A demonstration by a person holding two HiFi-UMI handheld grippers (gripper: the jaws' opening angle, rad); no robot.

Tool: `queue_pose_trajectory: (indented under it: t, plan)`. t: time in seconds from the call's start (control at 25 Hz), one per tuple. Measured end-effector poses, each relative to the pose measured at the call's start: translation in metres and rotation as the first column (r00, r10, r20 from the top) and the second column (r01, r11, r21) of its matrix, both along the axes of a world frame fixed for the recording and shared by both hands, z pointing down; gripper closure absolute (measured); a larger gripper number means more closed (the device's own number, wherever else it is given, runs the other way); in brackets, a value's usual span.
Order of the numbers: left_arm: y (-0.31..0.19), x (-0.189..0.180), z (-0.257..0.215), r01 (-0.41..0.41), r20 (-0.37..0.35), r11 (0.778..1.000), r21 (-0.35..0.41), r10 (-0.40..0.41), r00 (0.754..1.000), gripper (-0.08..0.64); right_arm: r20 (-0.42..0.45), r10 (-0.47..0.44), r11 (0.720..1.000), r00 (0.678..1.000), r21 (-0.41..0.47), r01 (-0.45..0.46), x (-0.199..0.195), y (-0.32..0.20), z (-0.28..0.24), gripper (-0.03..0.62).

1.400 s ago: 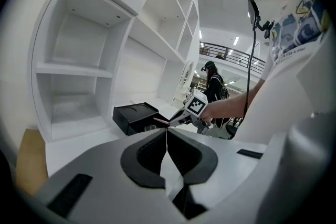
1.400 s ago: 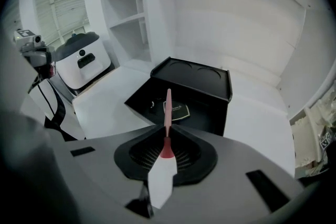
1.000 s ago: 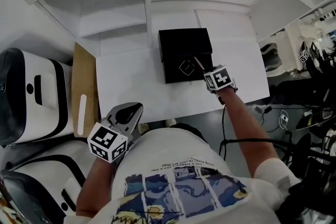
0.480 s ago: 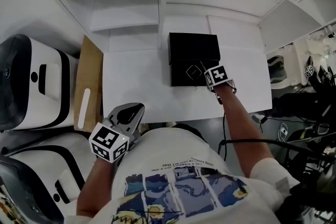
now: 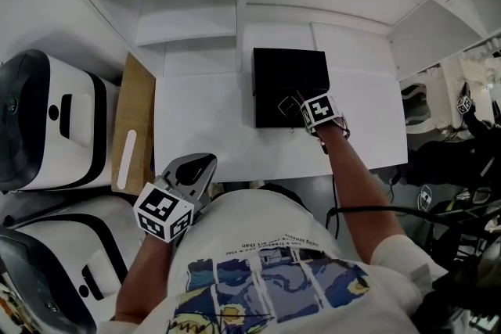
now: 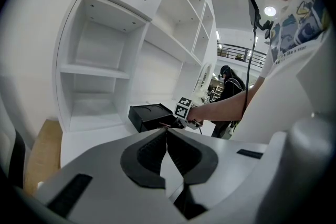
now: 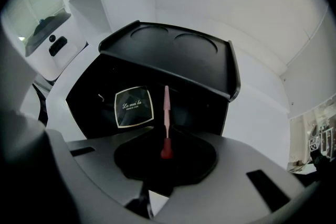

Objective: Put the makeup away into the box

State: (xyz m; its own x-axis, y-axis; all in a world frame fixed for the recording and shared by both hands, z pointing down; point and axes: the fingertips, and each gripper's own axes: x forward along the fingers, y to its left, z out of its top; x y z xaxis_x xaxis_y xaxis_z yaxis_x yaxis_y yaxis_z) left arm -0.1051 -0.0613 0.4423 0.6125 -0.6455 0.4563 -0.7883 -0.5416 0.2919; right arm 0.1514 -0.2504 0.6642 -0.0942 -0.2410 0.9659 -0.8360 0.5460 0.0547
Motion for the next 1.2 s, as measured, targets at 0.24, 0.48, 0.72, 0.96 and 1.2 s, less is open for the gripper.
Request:
queue_pose_trajectory:
  t: [0.24, 0.48, 0.72, 0.96, 1.2]
  plan:
    - [0.001, 0.007, -0.001, -0.004, 0.006, 1.000, 0.004, 0.004, 1.000, 0.545, 0.107, 0.083, 0.995, 0.991, 0.044, -0.088, 0.001, -0.003, -0.011, 0.497]
    - [0.005, 0.021, -0.001, -0.008, 0.012, 1.000, 0.001, 0.008, 1.000, 0.545, 0.203, 0.104, 0.989, 0.974, 0.087, -0.123, 0.004, 0.001, -0.031, 0.488]
    - [0.012, 0.042, 0.003, -0.015, 0.013, 1.000, -0.025, 0.015, 1.000, 0.545, 0.316, 0.067, 0.977, 0.946, 0.171, -0.127, 0.006, 0.016, -0.069, 0.507]
    - [0.018, 0.070, 0.012, -0.030, 0.016, 0.998, -0.064, 0.031, 0.999, 0.545, 0.459, -0.014, 0.971, 0.888, 0.219, -0.099, 0.004, 0.045, -0.092, 0.545]
    - [0.028, 0.091, 0.020, -0.060, 0.023, 0.994, -0.088, 0.063, 0.998, 0.545, 0.525, -0.086, 0.970, 0.847, 0.237, -0.048, 0.005, 0.092, -0.094, 0.558]
